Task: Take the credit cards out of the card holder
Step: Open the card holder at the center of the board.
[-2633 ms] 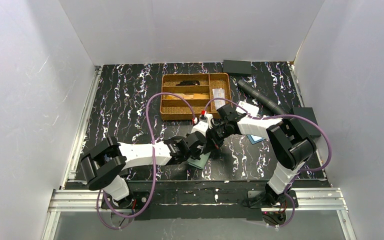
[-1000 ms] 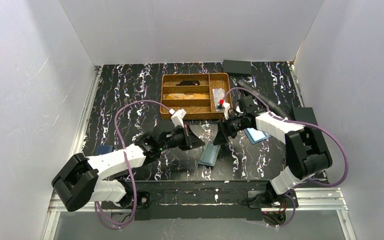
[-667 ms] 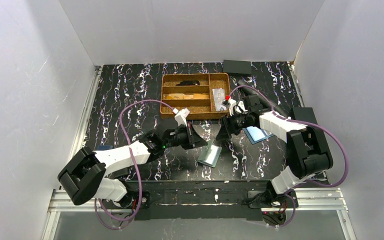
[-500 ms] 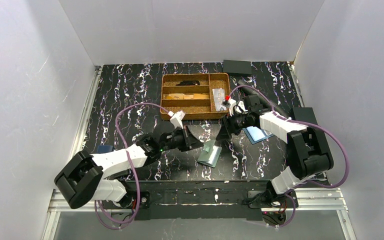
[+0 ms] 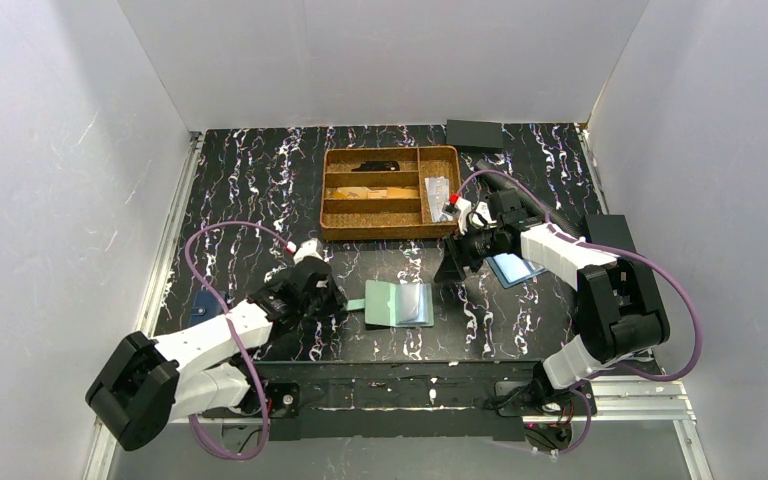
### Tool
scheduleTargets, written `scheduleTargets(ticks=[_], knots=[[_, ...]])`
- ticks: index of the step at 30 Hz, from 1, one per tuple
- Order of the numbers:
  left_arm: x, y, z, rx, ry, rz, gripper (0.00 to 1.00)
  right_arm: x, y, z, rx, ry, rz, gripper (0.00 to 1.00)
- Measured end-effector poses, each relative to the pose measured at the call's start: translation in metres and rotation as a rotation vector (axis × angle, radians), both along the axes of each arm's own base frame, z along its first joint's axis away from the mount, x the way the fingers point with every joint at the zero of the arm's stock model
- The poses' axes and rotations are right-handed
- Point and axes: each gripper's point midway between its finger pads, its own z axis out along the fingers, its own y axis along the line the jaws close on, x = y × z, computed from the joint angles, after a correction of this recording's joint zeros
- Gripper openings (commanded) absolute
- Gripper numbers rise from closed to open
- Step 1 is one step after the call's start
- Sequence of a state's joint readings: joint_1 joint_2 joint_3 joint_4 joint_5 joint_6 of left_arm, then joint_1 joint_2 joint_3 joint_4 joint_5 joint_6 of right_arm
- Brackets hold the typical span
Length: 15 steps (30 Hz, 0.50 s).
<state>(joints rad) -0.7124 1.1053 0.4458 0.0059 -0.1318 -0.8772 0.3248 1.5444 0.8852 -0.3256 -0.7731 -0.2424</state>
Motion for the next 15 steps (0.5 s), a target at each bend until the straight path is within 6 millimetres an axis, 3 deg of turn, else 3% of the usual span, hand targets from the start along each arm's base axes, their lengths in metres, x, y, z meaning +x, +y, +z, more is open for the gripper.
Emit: scheduleTargets(ticks=[6,8,10,12,15], knots=[[-0.018,0.035,-0.030,0.189,0.119,0.045,0.01,-0.005,0.001,-0.002,-0.009,-0.001,0.024,0.73],[-0.019,0.042,-0.030,0.222,0.140,0.071,0.05,-0.007,0.003,-0.002,-0.011,-0.006,0.040,0.73],[-0.021,0.046,-0.027,0.235,0.144,0.083,0.20,-0.011,0.005,-0.003,-0.016,-0.013,0.061,0.73],[-0.024,0.049,-0.021,0.234,0.137,0.076,0.43,-0.015,0.008,-0.004,-0.023,-0.016,0.079,0.73],[-0.025,0.048,0.003,0.187,0.081,0.063,0.56,-0.020,0.013,-0.006,-0.037,-0.028,0.109,0.72]])
